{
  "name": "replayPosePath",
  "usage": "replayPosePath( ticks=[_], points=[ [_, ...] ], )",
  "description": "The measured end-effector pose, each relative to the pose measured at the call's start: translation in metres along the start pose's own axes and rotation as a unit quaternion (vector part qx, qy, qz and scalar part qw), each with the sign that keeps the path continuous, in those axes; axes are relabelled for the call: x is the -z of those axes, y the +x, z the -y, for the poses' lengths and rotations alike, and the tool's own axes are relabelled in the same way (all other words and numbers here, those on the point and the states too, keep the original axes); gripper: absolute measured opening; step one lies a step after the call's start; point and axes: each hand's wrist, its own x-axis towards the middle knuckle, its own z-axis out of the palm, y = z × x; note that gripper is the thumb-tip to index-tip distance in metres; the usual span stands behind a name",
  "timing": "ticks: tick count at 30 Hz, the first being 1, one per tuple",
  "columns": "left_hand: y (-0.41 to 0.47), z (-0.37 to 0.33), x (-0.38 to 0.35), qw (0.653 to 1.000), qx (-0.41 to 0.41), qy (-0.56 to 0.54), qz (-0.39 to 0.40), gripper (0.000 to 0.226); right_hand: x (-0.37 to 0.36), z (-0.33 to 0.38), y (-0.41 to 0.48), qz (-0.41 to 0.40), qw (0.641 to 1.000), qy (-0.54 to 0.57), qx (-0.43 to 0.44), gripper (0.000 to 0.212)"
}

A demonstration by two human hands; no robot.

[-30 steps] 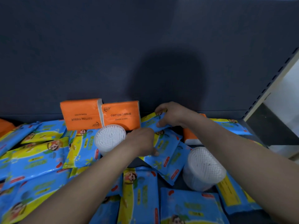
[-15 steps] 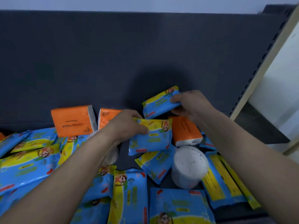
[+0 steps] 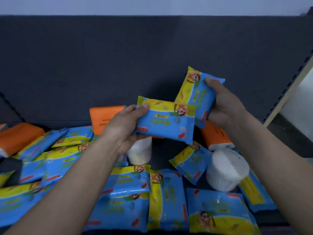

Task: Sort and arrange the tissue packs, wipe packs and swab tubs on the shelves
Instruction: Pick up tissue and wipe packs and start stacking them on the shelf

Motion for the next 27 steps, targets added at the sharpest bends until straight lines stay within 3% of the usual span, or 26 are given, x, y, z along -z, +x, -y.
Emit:
replayPosePath(
  ticks=[5,11,20,27],
  points=[
    [-0.033,-0.022,0.079,0.999,0.009,-0.023,-0.044,0.015,-0.074,-0.043,-0.013,-0.033,0.999,-0.011,-0.022,0.017],
    [-0.087,-0.057,0.201,0.995,-0.006,-0.063,-0.081,0.006,-0.19,-0.124,-0.039,0.075,0.992,-0.057,-0.079,0.021],
    [-0.145,-0.084,0.353,0.958,-0.082,-0.165,-0.221,0.005,-0.333,-0.217,-0.077,0.124,0.981,-0.112,-0.1,0.009],
    [-0.173,-0.091,0.427,0.913,-0.126,-0.238,-0.308,0.016,-0.413,-0.274,-0.086,0.245,0.949,-0.144,-0.135,0.03]
  ],
)
